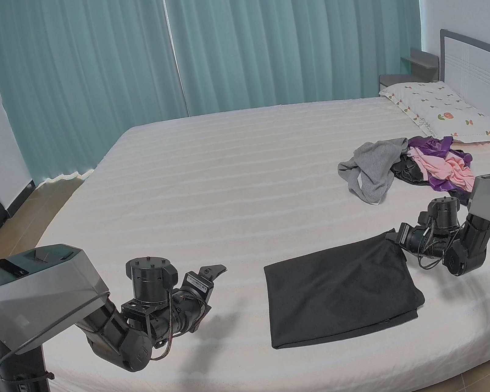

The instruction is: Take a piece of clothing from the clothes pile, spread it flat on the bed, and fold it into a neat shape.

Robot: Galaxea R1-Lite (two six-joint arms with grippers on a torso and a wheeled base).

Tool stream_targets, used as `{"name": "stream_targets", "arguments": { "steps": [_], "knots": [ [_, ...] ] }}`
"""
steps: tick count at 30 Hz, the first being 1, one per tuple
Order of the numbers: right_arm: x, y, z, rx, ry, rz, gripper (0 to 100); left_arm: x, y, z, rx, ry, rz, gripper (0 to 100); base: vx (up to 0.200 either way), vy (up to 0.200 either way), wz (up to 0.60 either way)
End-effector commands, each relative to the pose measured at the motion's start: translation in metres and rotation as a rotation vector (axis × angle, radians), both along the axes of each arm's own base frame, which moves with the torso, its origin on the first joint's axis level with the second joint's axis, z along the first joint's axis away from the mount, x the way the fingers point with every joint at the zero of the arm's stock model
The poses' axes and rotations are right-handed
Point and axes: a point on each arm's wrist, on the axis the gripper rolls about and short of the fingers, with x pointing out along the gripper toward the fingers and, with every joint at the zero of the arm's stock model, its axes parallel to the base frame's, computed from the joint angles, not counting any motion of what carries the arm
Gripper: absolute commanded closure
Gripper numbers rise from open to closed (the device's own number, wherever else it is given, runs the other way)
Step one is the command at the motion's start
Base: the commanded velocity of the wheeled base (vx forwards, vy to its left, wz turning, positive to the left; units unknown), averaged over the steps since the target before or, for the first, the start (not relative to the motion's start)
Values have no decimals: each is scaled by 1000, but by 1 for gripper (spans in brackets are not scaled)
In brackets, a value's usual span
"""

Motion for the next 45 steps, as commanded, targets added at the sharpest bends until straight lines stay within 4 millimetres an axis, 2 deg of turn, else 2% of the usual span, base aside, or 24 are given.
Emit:
{"name": "stream_targets", "arguments": {
  "steps": [1, 6, 7, 15, 18, 21, 22, 23, 25, 26, 28, 35, 41, 45],
  "knots": [
    [0, -1, -1, 0, 1, -1, 100, 0, 0, -1, 1, 3, 0, 0, 0, 0, 0],
    [0, -1, -3, -1, 6, -1, 100, 0, 0, -1, 2, 2, 0, 0, 0, 0, 0],
    [0, -1, -4, -1, 9, -1, 0, 0, 0, -1, 2, 2, 0, 0, 0, 0, 0],
    [-10, -2, 3, 5, 15, -2, 0, 0, -1, -2, 4, 4, -3, 0, 0, 0, 0],
    [-24, -9, 14, 13, 30, -19, 0, 0, -1, -2, 7, 3, -4, 0, 0, 0, 0],
    [-47, -10, 31, 66, 67, -61, 0, 0, -1, -3, 7, -1, -6, 0, 0, 0, 0],
    [-47, -10, 31, 66, 67, -61, 0, 0, -1, -3, 7, -1, -6, 0, 0, 0, 0],
    [-61, -12, 45, 125, 77, -96, 0, 1, -1, -3, 5, -7, -5, 0, 0, 0, 0],
    [-67, -13, 46, 152, 96, -113, 0, 1, -2, -3, 5, -7, -5, 0, -200, 0, 0],
    [-77, -13, 40, 198, 151, -140, 0, 1, -2, -3, 4, -7, -6, 0, -200, 0, 0],
    [-82, -14, 35, 226, 171, -159, 0, 1, -2, -3, 4, -7, -6, 0, -200, 0, 0],
    [-77, -15, 35, 287, 142, -180, 0, 1, -2, -3, 4, -8, -6, 0, -29, 0, 0],
    [-72, -22, 24, 288, 141, -198, 0, 10, -5, -2, -10, -25, -10, 0, 0, 0, 0],
    [-73, -21, 24, 288, 129, -195, 0, 14, -8, -3, -10, -34, -15, 0, 0, -200, 0]
  ]
}}
